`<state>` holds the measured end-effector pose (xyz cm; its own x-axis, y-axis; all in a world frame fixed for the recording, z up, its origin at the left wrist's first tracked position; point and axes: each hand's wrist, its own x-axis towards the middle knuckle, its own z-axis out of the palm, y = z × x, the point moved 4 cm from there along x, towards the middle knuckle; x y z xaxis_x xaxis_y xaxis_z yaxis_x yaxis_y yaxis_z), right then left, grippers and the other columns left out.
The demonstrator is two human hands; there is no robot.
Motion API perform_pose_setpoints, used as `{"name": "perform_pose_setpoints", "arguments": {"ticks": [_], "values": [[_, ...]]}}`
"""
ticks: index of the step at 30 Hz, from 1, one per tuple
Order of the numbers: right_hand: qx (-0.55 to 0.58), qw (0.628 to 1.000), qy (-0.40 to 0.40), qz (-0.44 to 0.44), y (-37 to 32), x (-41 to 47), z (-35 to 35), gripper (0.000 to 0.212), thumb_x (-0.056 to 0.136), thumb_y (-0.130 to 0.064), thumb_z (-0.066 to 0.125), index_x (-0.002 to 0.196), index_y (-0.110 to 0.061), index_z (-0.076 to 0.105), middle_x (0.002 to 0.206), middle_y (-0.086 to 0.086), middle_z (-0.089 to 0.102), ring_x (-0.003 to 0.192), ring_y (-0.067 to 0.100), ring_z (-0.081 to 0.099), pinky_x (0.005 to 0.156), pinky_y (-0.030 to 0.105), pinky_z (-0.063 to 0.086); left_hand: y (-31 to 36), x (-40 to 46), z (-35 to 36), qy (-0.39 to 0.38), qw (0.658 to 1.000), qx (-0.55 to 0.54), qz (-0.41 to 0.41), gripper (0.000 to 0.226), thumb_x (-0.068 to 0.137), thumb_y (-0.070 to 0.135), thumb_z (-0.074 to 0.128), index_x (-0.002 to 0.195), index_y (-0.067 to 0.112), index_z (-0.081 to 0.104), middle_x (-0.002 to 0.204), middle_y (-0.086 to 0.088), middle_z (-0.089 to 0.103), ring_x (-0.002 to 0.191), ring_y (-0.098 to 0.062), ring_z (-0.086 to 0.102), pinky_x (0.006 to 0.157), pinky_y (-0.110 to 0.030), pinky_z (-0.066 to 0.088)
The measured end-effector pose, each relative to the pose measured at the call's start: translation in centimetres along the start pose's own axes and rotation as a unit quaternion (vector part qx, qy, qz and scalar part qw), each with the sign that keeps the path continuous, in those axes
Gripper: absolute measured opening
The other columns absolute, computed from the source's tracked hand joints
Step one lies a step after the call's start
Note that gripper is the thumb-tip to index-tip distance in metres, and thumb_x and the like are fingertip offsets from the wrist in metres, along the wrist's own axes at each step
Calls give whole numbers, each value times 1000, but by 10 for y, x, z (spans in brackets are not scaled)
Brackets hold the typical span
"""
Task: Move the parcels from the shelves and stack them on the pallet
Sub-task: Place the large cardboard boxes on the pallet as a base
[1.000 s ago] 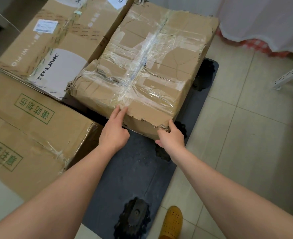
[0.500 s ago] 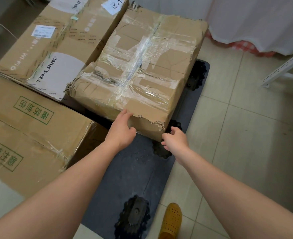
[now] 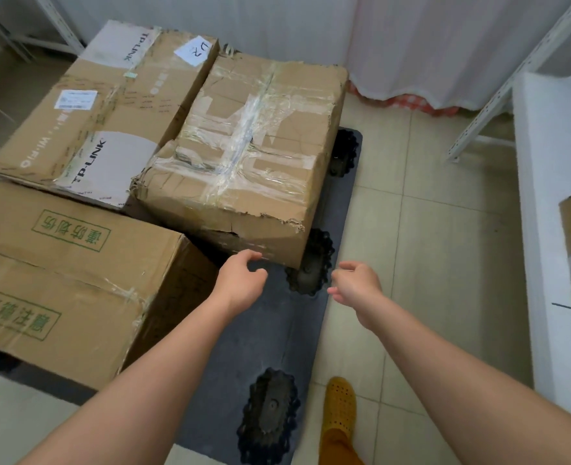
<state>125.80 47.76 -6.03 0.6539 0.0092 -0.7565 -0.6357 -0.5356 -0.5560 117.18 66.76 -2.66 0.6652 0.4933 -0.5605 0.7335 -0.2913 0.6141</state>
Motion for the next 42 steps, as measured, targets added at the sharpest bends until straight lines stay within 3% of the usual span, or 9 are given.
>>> {"name": "perform_pose_setpoints", "arguments": {"ticks": [2,4,7,11,15,19,30,36,42], "values": [[24,1000,9,2,12,-21,-6,40,95,-10,49,135,-11,50,95,2,59,88,21,68,91,39,56,-5,-21,-4,-3,1000,-13,2,46,99,11,50,144,18,47,140,-6,52,67,-8,56,49,-15,43],[53,998,16,6,24,-45,-12,38,96,-8,47,133,-10,51,91,2,56,86,21,67,84,34,58,-11,-44,-9,-16,1000,-17,8,45,99,11,52,143,17,48,143,-6,50,98,-16,63,77,-26,55],[83,996,29,1,42,-80,-22,38,96,-8,47,133,-10,52,105,5,58,86,21,68,72,28,57,-18,-78,-17,-34,999,-8,11,44,98,12,53,141,17,49,141,-6,52,120,-25,57,100,-44,51],[134,990,47,-9,66,-130,-34,32,96,-9,48,127,-11,56,111,5,59,85,21,69,62,24,54,-18,-124,-25,-47,999,-2,4,36,98,12,52,134,15,54,120,-5,59,105,-23,62,91,-38,55],[167,984,61,0,95,-186,-47,22,96,-8,46,113,-14,57,103,1,58,85,21,69,68,26,56,-16,-175,-27,-80,997,17,8,32,99,11,50,129,12,55,97,1,58,95,-23,66,80,-34,54],[186,980,75,16,126,-240,-65,18,95,-7,47,109,-13,57,99,3,58,85,23,68,71,27,56,-12,-225,-22,-105,993,43,21,29,99,13,49,127,15,57,94,5,57,90,-20,67,72,-30,55],[241,962,128,-15,199,-368,-110,19,93,-4,47,107,-9,59,91,5,59,77,24,65,61,24,52,-12,-359,-25,-129,987,52,80,21,99,9,47,114,14,61,107,-8,65,96,-25,68,83,-37,57],[270,952,141,-28,273,-482,-118,13,94,-4,46,96,-10,57,81,3,56,76,23,63,64,25,51,-37,-483,-12,-157,980,36,112,17,100,7,47,106,13,62,102,-8,66,80,-21,64,62,-24,52],[295,940,162,-53,334,-606,-137,17,97,-6,45,104,-9,60,74,7,65,66,15,60,64,23,50,-48,-603,-12,-224,961,48,153,21,100,8,47,112,12,63,97,-3,70,79,-18,68,86,-37,55]]}}
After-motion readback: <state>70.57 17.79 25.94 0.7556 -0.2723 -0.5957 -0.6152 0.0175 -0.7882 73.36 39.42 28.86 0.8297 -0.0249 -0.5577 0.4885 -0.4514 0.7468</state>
